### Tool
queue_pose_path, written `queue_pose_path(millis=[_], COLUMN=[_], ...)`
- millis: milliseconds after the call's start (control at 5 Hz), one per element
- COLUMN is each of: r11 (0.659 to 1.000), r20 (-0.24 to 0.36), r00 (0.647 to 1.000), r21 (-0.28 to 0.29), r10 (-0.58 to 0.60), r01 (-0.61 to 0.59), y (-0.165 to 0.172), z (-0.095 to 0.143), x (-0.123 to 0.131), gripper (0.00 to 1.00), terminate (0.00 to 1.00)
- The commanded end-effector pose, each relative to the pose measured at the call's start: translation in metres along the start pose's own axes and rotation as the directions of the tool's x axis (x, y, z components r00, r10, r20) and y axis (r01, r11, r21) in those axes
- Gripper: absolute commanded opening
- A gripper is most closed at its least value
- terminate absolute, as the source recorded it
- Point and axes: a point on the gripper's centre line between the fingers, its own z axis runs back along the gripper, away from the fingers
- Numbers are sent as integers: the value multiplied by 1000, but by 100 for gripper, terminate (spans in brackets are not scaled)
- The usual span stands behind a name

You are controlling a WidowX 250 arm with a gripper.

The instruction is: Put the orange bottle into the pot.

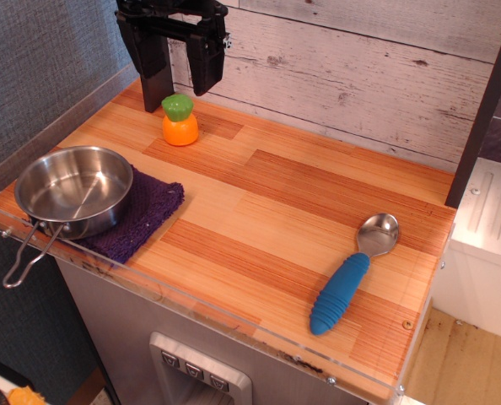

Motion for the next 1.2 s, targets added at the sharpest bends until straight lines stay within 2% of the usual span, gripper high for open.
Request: queue_pose_path(millis=[0, 600, 1000], r11=[1000, 993, 990], r20=[0, 14, -29], r00=[1000, 994, 991], r21=[0, 35, 55], r10=[0, 110, 130], r01=[0, -111, -129], y=[0, 51, 72], z=[0, -19, -45], x=[0, 25, 50], gripper=[100, 100, 100], terminate=[0, 0, 0])
